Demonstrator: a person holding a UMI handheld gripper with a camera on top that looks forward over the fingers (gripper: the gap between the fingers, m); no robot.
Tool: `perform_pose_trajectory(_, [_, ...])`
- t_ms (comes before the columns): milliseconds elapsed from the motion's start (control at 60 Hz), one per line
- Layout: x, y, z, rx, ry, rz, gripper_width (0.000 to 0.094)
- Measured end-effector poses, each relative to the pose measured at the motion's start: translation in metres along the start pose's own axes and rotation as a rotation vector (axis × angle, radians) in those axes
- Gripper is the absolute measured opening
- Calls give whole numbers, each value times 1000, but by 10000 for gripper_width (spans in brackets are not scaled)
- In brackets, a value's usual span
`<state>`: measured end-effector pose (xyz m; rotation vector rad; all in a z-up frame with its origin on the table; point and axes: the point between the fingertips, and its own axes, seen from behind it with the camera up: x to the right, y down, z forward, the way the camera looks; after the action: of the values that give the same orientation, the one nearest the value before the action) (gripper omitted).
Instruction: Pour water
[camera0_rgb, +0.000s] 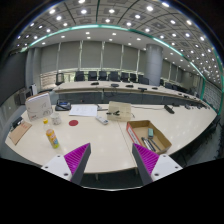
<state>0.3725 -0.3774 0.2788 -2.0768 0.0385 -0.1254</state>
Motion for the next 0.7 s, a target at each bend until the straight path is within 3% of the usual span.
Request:
perform_pose_trajectory(167, [-36, 17, 8, -14, -65, -22, 871])
perform_pose_trajectory(483, [-214, 77, 52, -53, -282, -78, 861])
perform_pose_trajectory(700, [-330, 80, 131, 60, -332, -67, 862])
